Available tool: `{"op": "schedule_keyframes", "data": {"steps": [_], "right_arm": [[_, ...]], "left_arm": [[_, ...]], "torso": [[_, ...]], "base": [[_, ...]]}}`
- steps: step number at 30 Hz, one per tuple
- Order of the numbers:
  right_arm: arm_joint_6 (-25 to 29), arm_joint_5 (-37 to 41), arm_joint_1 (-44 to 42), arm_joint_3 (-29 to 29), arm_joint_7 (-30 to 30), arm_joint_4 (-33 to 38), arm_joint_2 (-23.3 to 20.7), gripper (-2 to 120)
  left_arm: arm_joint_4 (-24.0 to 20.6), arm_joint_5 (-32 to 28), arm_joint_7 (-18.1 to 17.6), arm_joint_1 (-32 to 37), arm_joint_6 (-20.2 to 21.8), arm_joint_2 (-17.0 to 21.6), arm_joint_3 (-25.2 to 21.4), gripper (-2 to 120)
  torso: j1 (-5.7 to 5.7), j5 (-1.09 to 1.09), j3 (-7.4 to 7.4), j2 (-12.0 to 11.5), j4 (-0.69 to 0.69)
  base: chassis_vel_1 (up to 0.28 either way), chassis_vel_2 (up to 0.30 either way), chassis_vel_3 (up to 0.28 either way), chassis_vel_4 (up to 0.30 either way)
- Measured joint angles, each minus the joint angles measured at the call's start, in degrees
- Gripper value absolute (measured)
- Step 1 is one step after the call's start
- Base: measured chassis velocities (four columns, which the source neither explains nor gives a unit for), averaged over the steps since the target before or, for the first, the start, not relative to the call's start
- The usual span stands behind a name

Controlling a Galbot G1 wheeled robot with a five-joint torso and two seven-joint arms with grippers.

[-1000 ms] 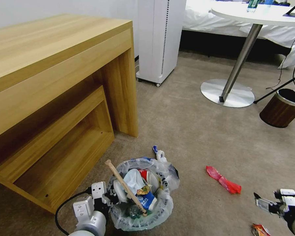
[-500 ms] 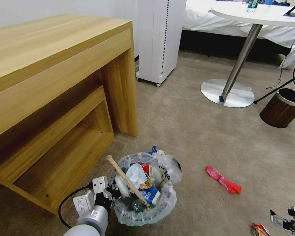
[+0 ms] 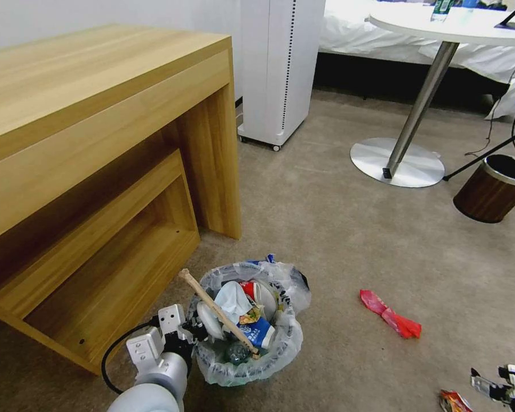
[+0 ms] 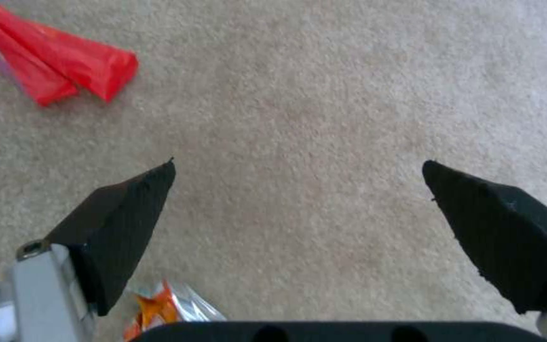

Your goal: Pick up the trash bin and place the garbage on the floor into it.

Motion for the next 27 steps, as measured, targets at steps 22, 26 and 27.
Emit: {"op": "schedule_keyframes", "data": {"steps": [22,26,27], "right_arm": [[5.0,-5.0,6.1,-6.0,-2.3,-7.7,3.8,100],[5.3,-6.3,6.7,-6.9,-2.2,-9.0,4.0,100],[5.4,-6.6,6.5,-7.0,-2.2,-9.2,3.9,100]], "left_arm": [[0.7,-3.0,-4.2,-1.3,0.1,0.0,0.6,0],[1.1,-2.4,-4.1,-1.0,0.3,-0.3,0.9,0],[1.2,-2.1,-4.1,-0.9,0.3,-0.4,1.1,0]], "torso": [[0.00,0.00,0.00,0.0,0.00],[0.00,0.00,0.00,0.0,0.00],[0.00,0.01,0.00,0.0,0.00]], "base": [[0.000,0.000,0.000,0.000],[0.000,0.000,0.000,0.000],[0.000,0.000,0.000,0.000]]}}
